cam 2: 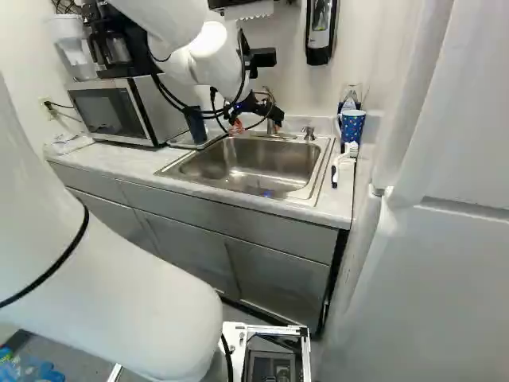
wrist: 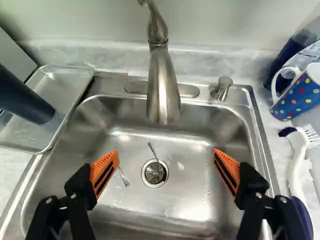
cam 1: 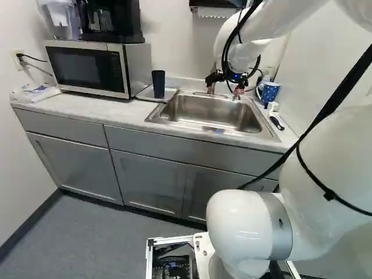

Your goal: Rinse the cup and place it in the tray

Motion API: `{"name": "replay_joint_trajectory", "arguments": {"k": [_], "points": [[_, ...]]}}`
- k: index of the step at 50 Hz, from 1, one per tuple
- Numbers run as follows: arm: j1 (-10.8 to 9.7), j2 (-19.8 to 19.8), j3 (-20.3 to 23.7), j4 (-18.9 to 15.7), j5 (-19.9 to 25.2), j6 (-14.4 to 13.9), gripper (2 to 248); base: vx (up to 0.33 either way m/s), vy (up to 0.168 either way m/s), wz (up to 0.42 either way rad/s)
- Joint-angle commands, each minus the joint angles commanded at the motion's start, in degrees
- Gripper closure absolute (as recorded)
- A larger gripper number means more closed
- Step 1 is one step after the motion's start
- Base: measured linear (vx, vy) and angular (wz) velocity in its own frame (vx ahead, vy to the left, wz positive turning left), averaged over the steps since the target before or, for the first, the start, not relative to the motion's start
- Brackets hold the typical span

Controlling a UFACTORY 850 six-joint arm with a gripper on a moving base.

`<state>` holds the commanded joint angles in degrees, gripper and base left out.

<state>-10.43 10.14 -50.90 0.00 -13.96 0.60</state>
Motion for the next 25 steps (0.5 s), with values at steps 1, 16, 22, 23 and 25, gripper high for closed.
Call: {"name": "replay_joint_trajectory", "arguments": {"k": [1, 16, 22, 23, 25], "points": [[0.0, -0.1, 0.0, 0.0, -0.2, 0.0, 3, 0.0, 0.0, 0.0], [0.0, -1.5, 0.4, 0.0, -1.0, 0.0, 3, 0.0, 0.0, 0.0], [0.0, -1.5, 0.4, 0.0, -1.0, 0.0, 3, 0.0, 0.0, 0.0], [0.0, -1.5, 0.4, 0.0, -1.0, 0.0, 3, 0.0, 0.0, 0.0], [0.0, -1.5, 0.4, 0.0, -1.0, 0.0, 3, 0.0, 0.0, 0.0]]}}
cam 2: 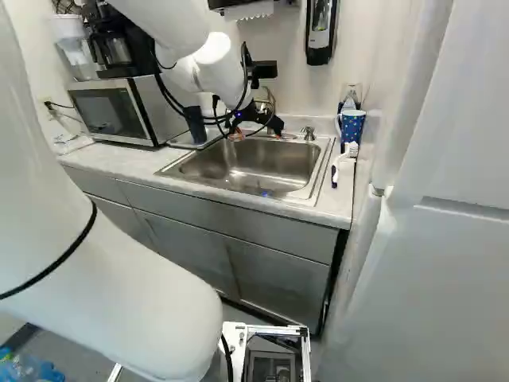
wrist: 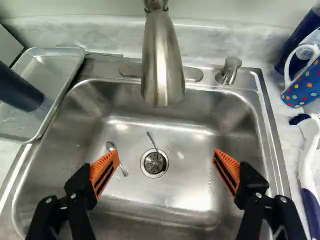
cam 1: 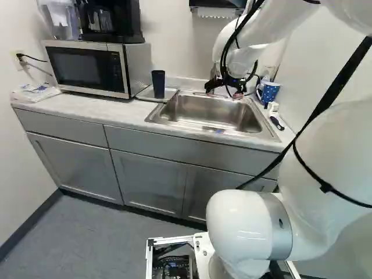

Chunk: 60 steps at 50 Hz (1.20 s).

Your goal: Rinse the cup and place it in the tray

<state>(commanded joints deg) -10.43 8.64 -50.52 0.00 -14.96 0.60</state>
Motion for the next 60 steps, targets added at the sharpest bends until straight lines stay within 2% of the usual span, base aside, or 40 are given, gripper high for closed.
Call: {"name": "replay_joint_trajectory", "arguments": {"k": [60], "points": [[0.0, 0.0, 0.0, 0.0, 0.0, 0.0, 3, -0.002, 0.001, 0.004]]}}
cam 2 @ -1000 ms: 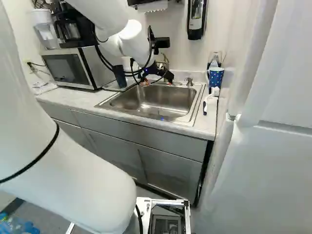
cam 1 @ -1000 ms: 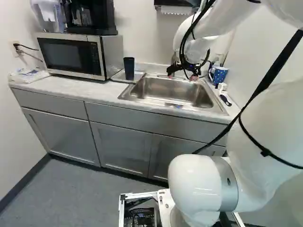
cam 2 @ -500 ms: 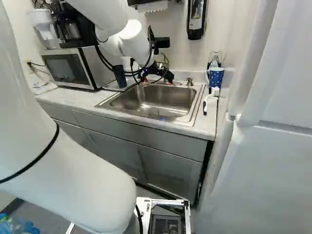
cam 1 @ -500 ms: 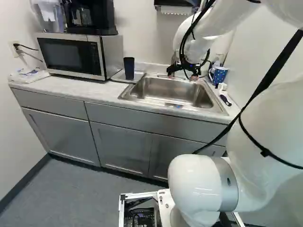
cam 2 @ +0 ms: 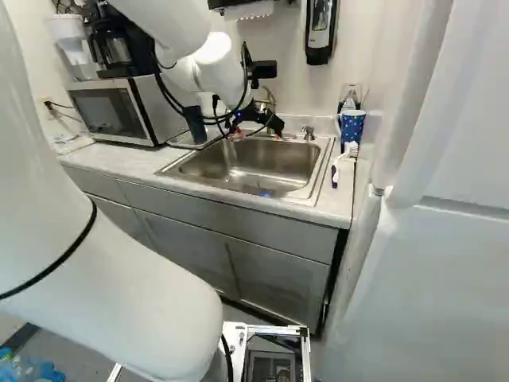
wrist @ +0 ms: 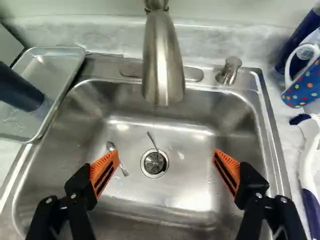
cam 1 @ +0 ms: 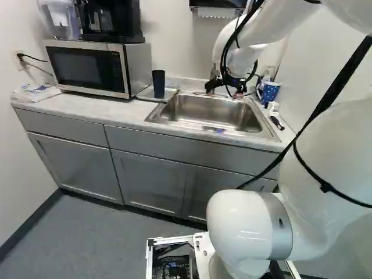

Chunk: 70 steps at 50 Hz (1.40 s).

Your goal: Rinse the cup and place it in the tray

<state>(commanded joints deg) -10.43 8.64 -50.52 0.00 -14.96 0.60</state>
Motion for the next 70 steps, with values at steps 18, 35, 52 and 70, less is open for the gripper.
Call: {"name": "replay_joint_trajectory", "arguments": {"k": [18, 35, 52, 70], "points": [[0.0, 0.0, 0.0, 0.0, 0.0, 0.0, 3, -0.05, 0.027, -0.006], [0.0, 0.0, 0.0, 0.0, 0.0, 0.0, 3, -0.101, 0.072, -0.001], [0.0, 0.0, 0.0, 0.0, 0.0, 0.0, 3, -0.128, 0.094, 0.0], [0.0, 0.0, 0.0, 0.0, 0.0, 0.0, 3, -0.145, 0.096, -0.003]]}}
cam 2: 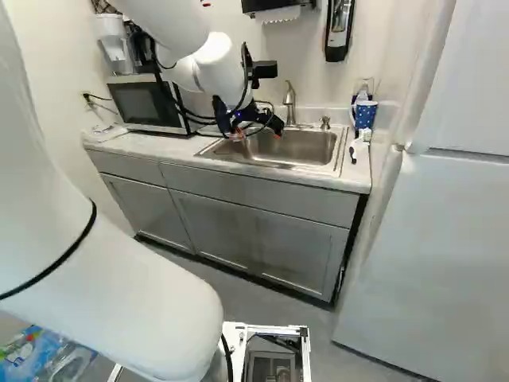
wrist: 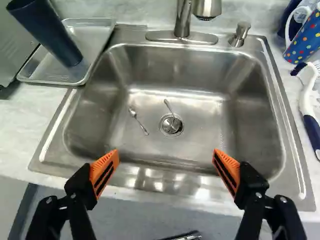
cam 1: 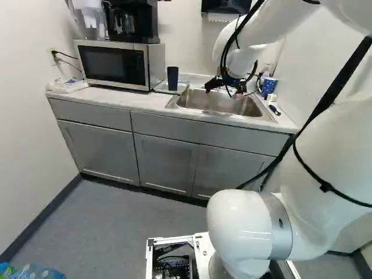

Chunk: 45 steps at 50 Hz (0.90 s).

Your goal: Rinse the cup and place it in the tray

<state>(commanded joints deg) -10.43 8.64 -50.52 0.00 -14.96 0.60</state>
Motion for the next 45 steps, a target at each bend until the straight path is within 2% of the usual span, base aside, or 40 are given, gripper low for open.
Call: {"name": "replay_joint_trajectory", "arguments": {"k": [34, 45], "points": [[0.0, 0.0, 0.0, 0.0, 0.0, 0.0, 3, -0.15, 0.096, -0.005], [0.0, 0.0, 0.0, 0.0, 0.0, 0.0, 3, -0.134, 0.104, -0.184]]}}
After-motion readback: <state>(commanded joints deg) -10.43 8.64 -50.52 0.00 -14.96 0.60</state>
